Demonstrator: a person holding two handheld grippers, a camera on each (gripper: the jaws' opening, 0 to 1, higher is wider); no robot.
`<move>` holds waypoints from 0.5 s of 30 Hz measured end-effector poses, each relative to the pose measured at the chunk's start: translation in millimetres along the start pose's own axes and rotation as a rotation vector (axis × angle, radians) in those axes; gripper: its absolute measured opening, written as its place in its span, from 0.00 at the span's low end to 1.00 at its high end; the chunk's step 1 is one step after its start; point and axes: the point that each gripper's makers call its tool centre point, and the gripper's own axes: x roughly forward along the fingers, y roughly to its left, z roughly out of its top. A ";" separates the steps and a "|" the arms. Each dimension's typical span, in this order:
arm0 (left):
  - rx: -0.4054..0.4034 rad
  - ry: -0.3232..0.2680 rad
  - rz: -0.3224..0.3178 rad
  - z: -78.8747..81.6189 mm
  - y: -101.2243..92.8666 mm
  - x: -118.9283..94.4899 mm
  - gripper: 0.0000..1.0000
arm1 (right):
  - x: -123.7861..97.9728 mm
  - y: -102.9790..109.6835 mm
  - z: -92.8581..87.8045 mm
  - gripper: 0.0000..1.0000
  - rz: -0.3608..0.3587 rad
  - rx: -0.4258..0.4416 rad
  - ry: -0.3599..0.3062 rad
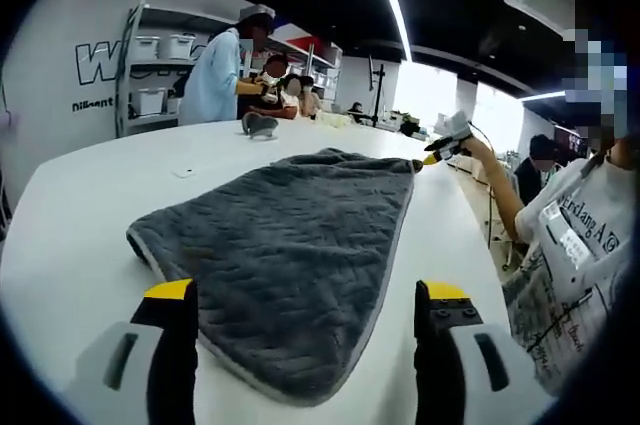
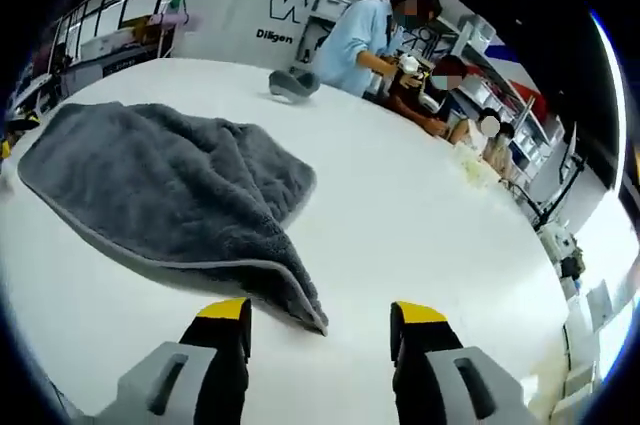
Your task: Fold the towel on the table until its edges align and the towel forms a compact rectangular stack.
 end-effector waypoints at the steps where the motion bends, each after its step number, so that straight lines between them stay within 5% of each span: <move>1: 0.000 0.000 0.000 0.1 0.1 0.0 0.94 | -1.2 0.8 0.7 0.69 -0.001 -0.001 -0.001; 11: -0.001 0.002 -0.005 -0.4 -1.1 1.1 0.94 | -26.1 51.4 53.5 0.98 0.099 -0.033 -0.130; 15: 0.001 0.001 -0.007 -0.1 -2.5 1.1 0.94 | -30.9 82.4 78.5 0.99 0.197 -0.042 -0.198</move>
